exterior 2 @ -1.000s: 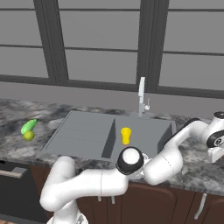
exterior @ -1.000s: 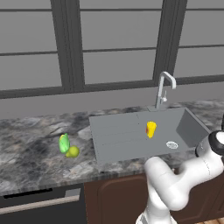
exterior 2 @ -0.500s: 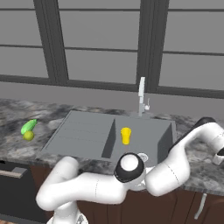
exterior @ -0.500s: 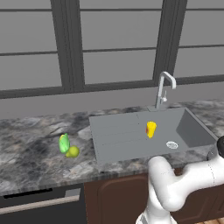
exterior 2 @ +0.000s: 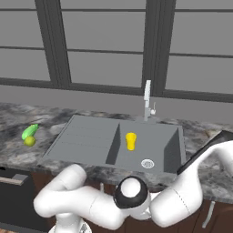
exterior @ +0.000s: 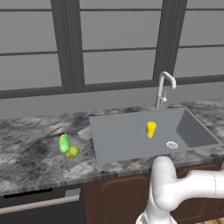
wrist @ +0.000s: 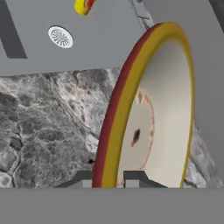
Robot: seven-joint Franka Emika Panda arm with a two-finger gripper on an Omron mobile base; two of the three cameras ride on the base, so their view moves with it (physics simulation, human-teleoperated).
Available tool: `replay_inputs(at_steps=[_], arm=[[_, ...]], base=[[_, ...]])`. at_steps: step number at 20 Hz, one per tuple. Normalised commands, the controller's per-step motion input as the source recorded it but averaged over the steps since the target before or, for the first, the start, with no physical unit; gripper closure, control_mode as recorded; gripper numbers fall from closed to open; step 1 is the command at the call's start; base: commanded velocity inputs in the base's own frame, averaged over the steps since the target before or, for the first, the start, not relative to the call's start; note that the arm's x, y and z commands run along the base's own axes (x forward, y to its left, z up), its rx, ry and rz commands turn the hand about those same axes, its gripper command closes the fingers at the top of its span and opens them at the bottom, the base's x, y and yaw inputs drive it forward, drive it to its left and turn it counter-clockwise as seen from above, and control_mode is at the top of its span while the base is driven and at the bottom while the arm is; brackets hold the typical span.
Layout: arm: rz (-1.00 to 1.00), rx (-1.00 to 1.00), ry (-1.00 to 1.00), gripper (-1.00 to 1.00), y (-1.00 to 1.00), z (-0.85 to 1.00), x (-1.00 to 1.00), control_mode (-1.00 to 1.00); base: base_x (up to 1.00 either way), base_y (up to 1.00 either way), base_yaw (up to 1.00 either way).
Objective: Remove the pear and corn from the sink. Then move the bowl and cup from the counter to the sink for washing.
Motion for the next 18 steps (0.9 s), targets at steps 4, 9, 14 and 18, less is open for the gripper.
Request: replay_inputs(at_steps=[4, 9, 14, 18], arm=[[0.28, -0.14, -0.23, 1.0, 0.33, 0.21, -0.14, -1.0], [0.26, -0.09, -0.31, 1.0, 0.32, 0.24, -0.08, -1.0], [0.3, -0.15, -0.15, 1.0, 0.26, 0.25, -0.01, -1.0], [0.34, -0.15, -0.02, 1.0, 0.28, 0.26, 0.0, -1.0]], base=[[0.0, 0.0, 0.0], [0.0, 0.0, 0.0], [0.0, 0.0, 0.0], [0.0, 0.0, 0.0]])
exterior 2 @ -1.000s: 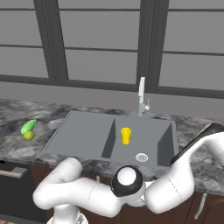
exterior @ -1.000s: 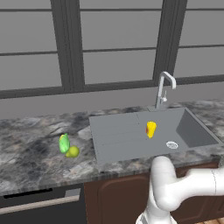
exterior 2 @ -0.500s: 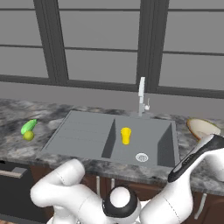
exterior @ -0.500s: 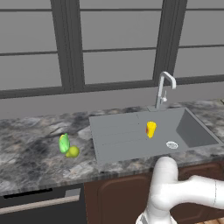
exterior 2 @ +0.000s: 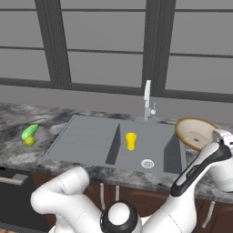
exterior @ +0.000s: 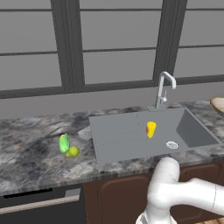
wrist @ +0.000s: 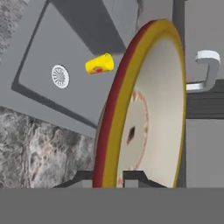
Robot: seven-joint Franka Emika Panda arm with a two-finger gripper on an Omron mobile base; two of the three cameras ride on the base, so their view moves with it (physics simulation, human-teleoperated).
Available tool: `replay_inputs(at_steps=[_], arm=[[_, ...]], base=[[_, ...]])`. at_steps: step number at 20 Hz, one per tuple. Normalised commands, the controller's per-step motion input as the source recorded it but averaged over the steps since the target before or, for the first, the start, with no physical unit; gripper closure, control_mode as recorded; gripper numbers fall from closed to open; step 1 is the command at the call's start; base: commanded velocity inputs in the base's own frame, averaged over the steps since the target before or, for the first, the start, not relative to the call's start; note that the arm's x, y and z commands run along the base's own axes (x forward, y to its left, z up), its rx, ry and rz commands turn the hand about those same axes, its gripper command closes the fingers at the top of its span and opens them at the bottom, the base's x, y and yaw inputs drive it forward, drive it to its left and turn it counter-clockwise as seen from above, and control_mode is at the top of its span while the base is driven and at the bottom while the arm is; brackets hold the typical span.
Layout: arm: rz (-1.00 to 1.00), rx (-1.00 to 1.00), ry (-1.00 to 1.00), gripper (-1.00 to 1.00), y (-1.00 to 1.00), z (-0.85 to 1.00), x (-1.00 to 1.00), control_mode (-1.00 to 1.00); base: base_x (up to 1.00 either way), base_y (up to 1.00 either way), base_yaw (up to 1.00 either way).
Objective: Remove the pear and corn from the sink. Then move the bowl and cup from the counter to the sink for washing.
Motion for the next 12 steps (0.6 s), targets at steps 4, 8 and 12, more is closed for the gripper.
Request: replay_inputs(at_steps=[4, 8, 12], arm=[[0.34, -0.12, 0.0, 1.0, 0.27, 0.21, 0.03, -1.0], [0.34, -0.1, 0.0, 1.0, 0.2, 0.15, 0.01, -1.0], [0.29, -0.14, 0.0, 1.0, 0.29, 0.08, 0.0, -1.0]], base=[[0.0, 0.0, 0.0], [0.0, 0.0, 0.0], [0.0, 0.0, 0.0]])
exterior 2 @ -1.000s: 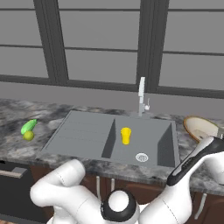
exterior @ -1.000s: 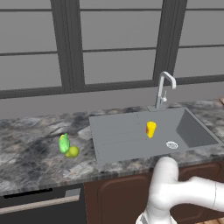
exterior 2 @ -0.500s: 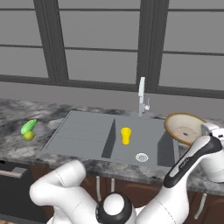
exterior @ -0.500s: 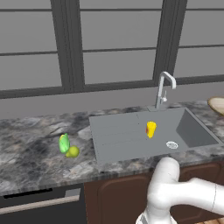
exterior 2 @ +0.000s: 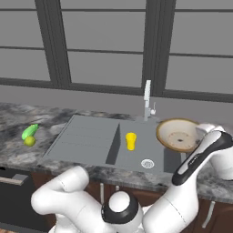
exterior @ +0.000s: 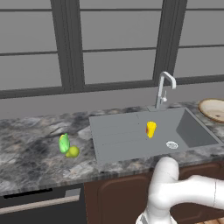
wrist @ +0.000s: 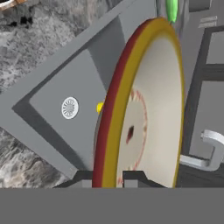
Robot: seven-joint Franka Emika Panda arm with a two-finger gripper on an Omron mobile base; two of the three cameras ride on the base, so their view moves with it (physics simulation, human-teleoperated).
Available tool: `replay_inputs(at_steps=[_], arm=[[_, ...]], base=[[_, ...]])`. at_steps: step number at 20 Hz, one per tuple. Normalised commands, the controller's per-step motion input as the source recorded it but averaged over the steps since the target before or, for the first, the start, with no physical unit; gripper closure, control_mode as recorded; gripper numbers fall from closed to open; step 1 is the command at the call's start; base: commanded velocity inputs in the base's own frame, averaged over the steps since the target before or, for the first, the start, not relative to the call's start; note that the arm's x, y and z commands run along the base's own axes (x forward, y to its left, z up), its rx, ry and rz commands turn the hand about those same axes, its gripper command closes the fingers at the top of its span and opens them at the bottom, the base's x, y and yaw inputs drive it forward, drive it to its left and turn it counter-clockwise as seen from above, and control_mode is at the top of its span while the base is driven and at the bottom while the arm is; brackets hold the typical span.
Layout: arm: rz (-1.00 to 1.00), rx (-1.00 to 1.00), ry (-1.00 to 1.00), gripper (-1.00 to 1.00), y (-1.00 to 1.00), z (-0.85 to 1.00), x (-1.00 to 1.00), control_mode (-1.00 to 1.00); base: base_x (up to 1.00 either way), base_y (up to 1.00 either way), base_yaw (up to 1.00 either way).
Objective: Remove the pear and corn from the sink. Then move the bowl and cup from the counter to the sink for washing.
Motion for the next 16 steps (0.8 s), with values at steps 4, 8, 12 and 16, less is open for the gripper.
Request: replay_inputs(at_steps=[4, 8, 12, 16], arm=[[0.24, -0.14, 0.0, 1.0, 0.25, 0.09, 0.01, -1.0], [0.12, -0.16, 0.07, 1.0, 0.29, 0.04, 0.0, -1.0], [0.06, -0.14, 0.11, 1.0, 0.25, 0.0, 0.0, -1.0], [0.02, -0.11, 0.11, 1.0, 0.3, 0.01, 0.0, -1.0]], base=[[0.0, 0.0, 0.0], [0.0, 0.0, 0.0], [0.0, 0.0, 0.0], [0.0, 0.0, 0.0]])
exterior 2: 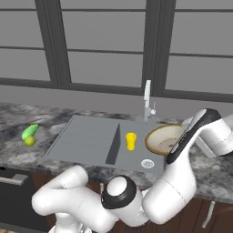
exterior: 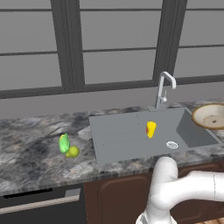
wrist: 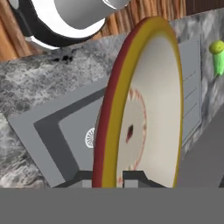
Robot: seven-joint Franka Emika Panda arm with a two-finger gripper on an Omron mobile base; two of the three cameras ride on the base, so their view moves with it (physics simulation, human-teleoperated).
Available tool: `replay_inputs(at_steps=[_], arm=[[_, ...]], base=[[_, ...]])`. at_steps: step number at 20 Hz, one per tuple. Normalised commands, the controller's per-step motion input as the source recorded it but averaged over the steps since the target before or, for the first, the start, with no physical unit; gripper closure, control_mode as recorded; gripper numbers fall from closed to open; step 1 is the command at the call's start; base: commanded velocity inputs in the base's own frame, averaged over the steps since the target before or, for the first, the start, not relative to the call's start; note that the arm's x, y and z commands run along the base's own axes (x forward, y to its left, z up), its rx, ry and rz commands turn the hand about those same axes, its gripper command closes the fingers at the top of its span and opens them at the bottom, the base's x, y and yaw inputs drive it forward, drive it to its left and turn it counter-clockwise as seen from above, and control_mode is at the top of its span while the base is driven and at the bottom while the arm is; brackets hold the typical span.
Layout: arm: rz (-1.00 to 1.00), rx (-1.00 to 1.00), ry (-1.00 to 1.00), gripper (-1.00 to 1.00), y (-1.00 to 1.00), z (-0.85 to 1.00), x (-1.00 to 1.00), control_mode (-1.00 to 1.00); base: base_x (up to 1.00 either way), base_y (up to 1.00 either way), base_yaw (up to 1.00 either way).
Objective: Remove the pear and corn from the sink. Then move the bowl and cup from the counter to the sink for washing.
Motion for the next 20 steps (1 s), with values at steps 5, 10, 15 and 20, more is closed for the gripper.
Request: replay_inputs(at_steps=[5, 10, 15, 20], arm=[[0.0, -0.08, 0.14, 1.0, 0.27, 0.01, 0.0, -1.0], [0.0, -0.04, 0.13, 1.0, 0.3, 0.0, 0.0, -1.0], [0.0, -0.03, 0.09, 1.0, 0.24, -0.02, 0.08, -1.0], [0.0, -0.02, 0.1, 1.0, 0.22, -0.08, 0.19, -1.0]], base=[[0.0, 0.0, 0.0], [0.0, 0.0, 0.0], [0.0, 0.0, 0.0], [0.0, 0.0, 0.0]])
